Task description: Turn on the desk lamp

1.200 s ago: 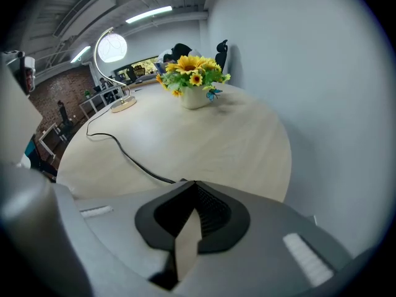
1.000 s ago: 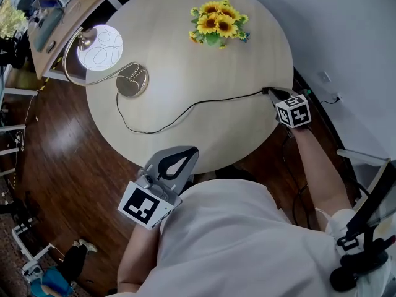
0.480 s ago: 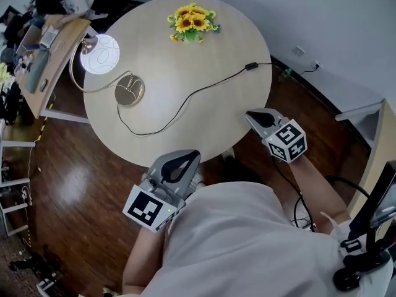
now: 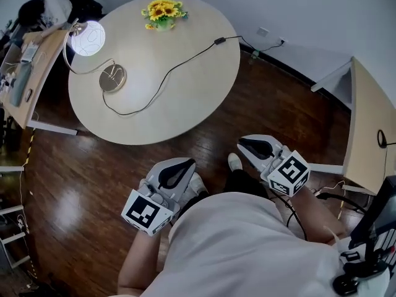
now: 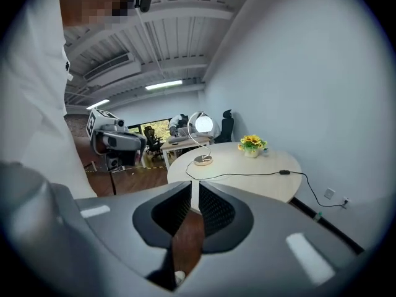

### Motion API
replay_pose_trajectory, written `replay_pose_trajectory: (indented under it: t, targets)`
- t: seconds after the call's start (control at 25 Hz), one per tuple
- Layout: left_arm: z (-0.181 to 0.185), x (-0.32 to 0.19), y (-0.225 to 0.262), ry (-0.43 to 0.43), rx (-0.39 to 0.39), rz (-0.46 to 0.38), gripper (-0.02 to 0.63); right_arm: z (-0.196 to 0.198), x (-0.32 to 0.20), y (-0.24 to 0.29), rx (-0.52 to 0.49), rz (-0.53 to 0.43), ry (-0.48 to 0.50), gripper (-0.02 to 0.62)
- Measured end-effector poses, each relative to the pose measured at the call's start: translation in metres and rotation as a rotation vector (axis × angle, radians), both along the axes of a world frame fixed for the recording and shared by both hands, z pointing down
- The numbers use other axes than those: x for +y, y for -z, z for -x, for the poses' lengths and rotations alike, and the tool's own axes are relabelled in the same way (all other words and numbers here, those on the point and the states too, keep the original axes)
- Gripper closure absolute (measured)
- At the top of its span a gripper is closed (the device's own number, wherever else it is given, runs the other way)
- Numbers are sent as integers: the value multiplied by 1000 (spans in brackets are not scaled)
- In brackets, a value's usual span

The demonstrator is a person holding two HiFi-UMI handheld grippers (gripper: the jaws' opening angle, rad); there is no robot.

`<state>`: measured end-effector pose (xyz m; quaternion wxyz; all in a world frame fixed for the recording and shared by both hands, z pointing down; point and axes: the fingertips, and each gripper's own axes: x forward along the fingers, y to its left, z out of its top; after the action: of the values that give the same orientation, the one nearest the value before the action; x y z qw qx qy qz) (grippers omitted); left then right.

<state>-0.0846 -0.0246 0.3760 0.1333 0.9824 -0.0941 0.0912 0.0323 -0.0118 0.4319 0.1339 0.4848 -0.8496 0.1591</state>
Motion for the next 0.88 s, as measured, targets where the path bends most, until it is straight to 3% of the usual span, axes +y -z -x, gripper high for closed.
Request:
replay_pose_trajectory:
  t: [0.24,0.64,0.88]
  targets:
    - [-6,64,4,-12,-14,-31,588,4,53,33,-20,-80,8,557]
    - [-77,195,11,114,-16,-30,587,-65,186,29,-66,-83,76,557]
    - [-88,267,4,154,-66,0,588,-83,241,25,-79,-88,109,557]
